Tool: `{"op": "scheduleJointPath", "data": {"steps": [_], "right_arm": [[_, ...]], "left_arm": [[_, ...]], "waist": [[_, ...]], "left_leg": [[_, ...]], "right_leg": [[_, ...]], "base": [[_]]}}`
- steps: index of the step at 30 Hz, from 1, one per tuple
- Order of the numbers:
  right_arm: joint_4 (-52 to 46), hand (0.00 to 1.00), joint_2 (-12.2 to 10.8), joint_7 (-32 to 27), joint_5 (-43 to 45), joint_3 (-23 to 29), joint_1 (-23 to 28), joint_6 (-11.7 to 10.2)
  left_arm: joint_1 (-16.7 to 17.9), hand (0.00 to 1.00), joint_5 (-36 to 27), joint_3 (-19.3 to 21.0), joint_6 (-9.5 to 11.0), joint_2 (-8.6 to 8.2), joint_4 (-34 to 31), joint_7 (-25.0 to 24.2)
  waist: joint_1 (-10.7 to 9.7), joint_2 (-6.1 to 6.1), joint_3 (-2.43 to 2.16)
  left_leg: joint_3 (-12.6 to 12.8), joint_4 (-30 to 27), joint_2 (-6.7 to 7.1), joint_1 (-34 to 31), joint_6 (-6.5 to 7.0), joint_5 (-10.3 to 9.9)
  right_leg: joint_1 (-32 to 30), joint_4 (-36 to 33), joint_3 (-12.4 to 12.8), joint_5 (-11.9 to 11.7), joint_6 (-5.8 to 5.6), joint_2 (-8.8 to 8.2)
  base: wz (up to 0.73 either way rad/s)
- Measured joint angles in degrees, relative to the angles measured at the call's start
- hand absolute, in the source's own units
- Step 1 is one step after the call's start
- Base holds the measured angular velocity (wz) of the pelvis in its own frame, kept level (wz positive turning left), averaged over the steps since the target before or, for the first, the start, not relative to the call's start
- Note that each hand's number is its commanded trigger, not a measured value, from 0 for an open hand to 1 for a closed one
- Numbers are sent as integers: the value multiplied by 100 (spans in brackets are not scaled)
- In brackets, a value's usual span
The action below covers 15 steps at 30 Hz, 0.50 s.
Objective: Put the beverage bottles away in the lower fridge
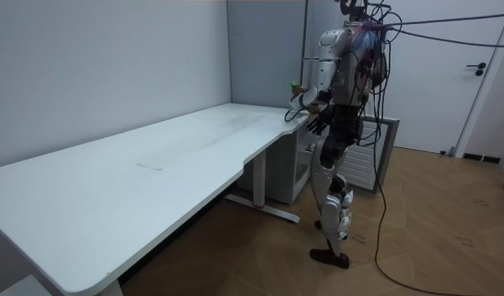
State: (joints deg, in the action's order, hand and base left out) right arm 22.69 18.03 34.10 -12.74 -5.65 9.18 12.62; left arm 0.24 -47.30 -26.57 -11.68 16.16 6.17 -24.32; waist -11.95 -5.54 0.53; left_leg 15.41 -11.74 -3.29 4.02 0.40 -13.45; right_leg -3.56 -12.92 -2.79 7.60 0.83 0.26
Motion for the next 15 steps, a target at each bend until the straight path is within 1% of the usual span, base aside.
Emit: {"op": "scheduleJointPath", "data": {"steps": [4, 7, 8, 9, 10, 12, 13, 14, 15], "right_arm": [[-287, 0, 145, 256, 3, -227, 69, 6], [-619, 0, 179, 524, -7, -240, 201, 2], [-688, 0, 197, 616, -7, -256, 200, 1], [-761, 0, 212, 677, -8, -261, 208, 1], [-785, 0, 217, 697, -11, -269, 211, -1], [-792, 0, 218, 796, -19, -279, 215, -1], [-793, 0, 222, 877, -22, -282, 219, -1], [-796, 0, 241, 962, -28, -293, 219, -1], [-838, 0, 308, 1051, -26, -346, 220, 0]], "left_arm": [[-2, 100, 0, -53, 0, 35, 4, 0], [-4, 100, 0, -51, 0, 42, 5, 1], [-9, 100, 0, -62, 0, 49, 5, 0], [-11, 100, 0, -63, 2, 48, 5, 1], [-10, 100, -1, -65, 2, 48, 5, 1], [-10, 100, -28, -69, 1, 47, 4, 3], [-12, 100, -96, -67, 2, 47, 4, 4], [-20, 100, -166, -69, 7, 47, 3, 5], [-55, 100, -175, -79, 9, 45, 3, 5]], "waist": [[4, -51, -15], [2, -100, -12], [-5, -131, -10], [-16, -170, 7], [-11, -191, 9], [-12, -252, -2], [-12, -282, -15], [-13, -298, -16], [-13, -300, -18]], "left_leg": [[64, -2, -7, -27, 0, 0], [128, -7, -10, -20, 0, 0], [154, -8, -10, -15, 0, 0], [164, -8, -9, -9, 0, 0], [166, -8, -9, -9, 0, 0], [169, -8, -7, -25, 1, -1], [170, -7, -9, -43, 2, -5], [171, -12, -16, -51, -1, -22], [174, -31, -20, -68, -5, -48]], "right_leg": [[-56, -101, 97, -4, 3, 17], [-60, -99, 122, -5, 4, 22], [-63, -98, 133, -7, 5, 21], [-63, -100, 131, -7, 4, 20], [-68, -96, 131, -7, 4, 21], [-92, -78, 129, -9, 6, 50], [-142, -83, 131, -15, 12, 69], [-152, -87, 130, -18, 15, 79], [-162, -90, 127, -18, 16, 87]], "base": [[-10], [-7], [-4], [-3], [0], [0], [0], [0], [0]]}}
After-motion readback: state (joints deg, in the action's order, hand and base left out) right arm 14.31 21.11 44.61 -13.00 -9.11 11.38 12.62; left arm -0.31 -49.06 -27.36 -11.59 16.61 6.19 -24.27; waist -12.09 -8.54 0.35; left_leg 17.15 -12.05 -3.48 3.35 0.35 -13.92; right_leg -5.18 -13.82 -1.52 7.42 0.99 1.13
